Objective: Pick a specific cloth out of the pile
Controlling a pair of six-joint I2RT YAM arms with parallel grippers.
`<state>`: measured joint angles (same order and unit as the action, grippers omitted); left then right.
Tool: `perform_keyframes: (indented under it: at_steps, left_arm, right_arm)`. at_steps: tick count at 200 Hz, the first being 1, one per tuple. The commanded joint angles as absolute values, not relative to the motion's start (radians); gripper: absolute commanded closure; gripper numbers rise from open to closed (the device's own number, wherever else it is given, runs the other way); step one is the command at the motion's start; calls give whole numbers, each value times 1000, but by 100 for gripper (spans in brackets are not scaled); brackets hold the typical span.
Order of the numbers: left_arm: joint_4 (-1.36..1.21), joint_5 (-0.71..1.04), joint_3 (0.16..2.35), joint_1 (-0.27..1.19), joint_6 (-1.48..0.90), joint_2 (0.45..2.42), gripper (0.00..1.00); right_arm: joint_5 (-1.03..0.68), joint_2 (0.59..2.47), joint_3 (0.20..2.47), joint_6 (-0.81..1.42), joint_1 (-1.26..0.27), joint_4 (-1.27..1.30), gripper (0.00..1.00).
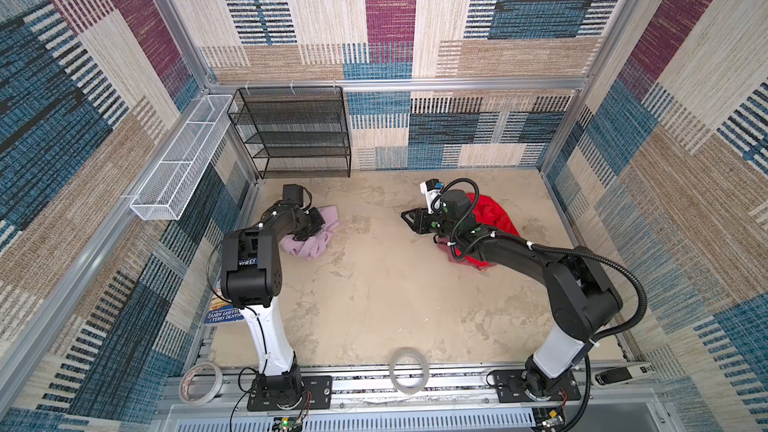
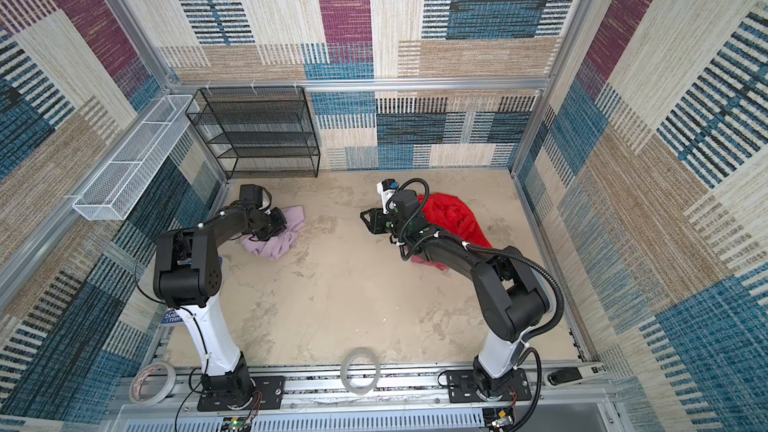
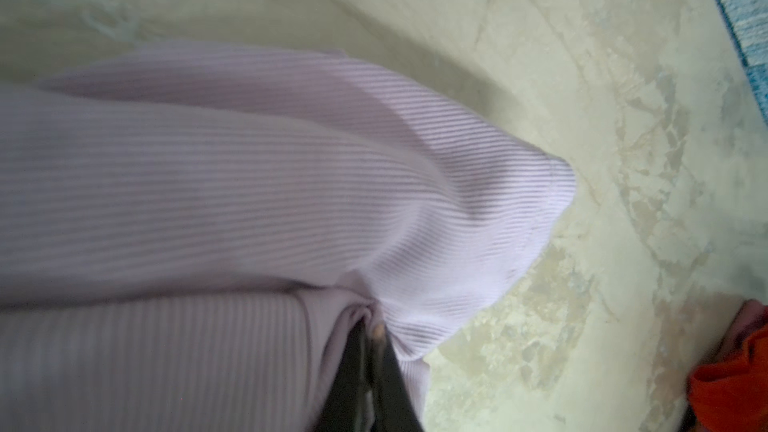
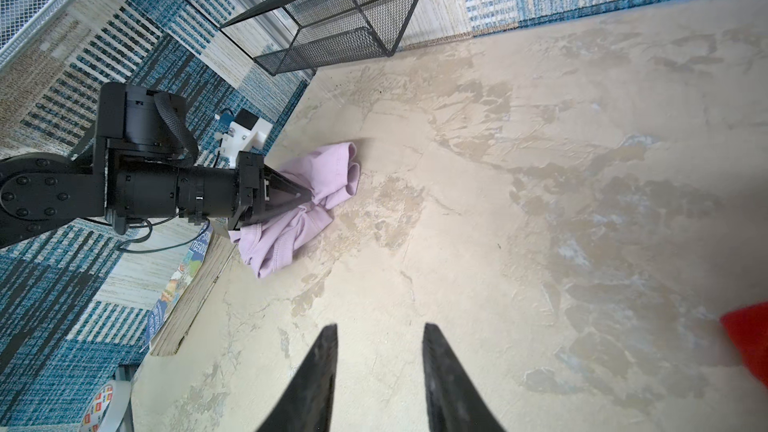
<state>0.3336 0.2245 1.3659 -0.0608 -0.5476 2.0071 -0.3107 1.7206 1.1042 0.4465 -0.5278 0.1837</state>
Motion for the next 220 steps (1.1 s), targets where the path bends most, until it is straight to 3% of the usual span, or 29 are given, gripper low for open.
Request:
perform_keyframes:
  at_steps: [1,116,133,151,156,169,220]
  left_arm:
    - [331,263,1380,-85,-577,2023,94]
    - [305,327,1464,-226,-617,2080,85]
    - [298,336,1466,-227,-622,2064,76]
    - [276,350,1437,-221,-636,2021,55]
    - [271,346,1426,-220,-638,2005,45]
    - [265,335,1394,-209,-635,1961,36]
    - [275,268,1264,-140,-594,1741,30]
  right_arm:
    - [-299,1712,1118,443,-528,159,63]
    - [-253,1698,1173,436,-528,55,62]
    - [-256,1692,1177,435,-528,49,63]
    - [-253,1670,1165,434,-528,62,62]
    - [-252,1663,1158,435,-528,65,62]
    - [-258,1646,1146,432,-526,79,61]
    - [-279,1552,1082,419,-491,101,54]
